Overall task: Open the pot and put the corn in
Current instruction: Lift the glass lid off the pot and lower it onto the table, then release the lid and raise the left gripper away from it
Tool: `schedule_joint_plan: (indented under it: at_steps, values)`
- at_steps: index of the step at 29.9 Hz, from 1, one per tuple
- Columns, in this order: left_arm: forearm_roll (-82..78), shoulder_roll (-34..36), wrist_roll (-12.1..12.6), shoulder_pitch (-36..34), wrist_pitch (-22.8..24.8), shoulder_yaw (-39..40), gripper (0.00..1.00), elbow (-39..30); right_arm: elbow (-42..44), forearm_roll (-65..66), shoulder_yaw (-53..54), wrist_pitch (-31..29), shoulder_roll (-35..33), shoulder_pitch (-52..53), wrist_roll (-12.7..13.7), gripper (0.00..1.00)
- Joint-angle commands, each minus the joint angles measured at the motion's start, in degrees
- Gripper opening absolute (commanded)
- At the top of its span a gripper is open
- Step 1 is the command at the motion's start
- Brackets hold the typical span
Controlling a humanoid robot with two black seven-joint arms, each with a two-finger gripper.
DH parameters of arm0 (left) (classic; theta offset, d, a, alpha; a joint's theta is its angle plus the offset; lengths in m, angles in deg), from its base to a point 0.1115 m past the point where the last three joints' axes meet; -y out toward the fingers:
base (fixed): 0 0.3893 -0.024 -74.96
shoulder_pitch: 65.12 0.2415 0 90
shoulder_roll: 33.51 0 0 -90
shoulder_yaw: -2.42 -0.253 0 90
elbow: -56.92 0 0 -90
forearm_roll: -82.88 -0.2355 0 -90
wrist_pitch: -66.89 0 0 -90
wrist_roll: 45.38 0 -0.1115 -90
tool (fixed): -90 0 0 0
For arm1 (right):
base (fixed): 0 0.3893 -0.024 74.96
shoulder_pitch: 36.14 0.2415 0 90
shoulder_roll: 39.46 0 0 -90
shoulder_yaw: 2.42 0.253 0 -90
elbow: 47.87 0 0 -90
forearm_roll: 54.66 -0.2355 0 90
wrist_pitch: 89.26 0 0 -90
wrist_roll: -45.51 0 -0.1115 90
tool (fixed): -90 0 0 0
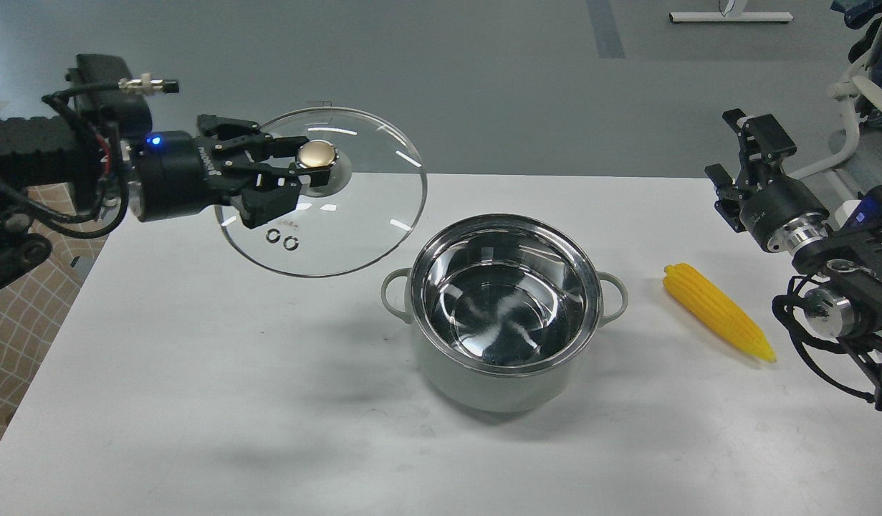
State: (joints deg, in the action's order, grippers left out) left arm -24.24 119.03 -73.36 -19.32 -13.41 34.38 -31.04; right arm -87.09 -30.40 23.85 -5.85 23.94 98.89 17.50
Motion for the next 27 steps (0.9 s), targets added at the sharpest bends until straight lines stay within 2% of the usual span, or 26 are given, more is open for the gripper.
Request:
schedule_joint_plan:
  at_steps: [1,4,8,13,19,25,27]
  values:
    - [2.17,3.90,-0.01,8.40,-6.34,0.03,0.00,1.12,0.02,0.00,-0.08,0.01,-0.30,-0.12,0.01,0.99]
    - [2.27,4.08,-0.01,16.58,-14.94,0.03,0.00,4.97,-0.07,0.00,-0.08,0.01,-0.39,-0.29,0.01,0.99]
    - [2.26,3.64,-0.01,22.75,-23.57,-0.15,0.00,9.81,0.02,0.00,-0.08,0.01,-0.82,-0.38,0.01,0.99]
    - [2.44,2.15,-0.01,28.20,-30.34,-0.15,0.00,16.49,0.02,0.00,-0.08,0.01,-1.00,-0.82,0.01,0.99]
    - [2.44,-0.66,-0.01,33.56,-33.69,-0.23,0.00,19.84,0.02,0.09,-0.17,0.01,-1.00,-0.82,0.01,0.99]
    - [2.44,-3.12,-0.01,34.89,-34.84,-0.23,0.00,21.69,0.02,0.09,-0.26,0.01,-1.09,-0.82,0.01,0.99]
    - [2.44,-3.74,-0.01,34.89,-34.93,-0.23,0.04,22.39,0.11,0.09,-0.26,0.01,-1.09,-0.82,0.01,0.99]
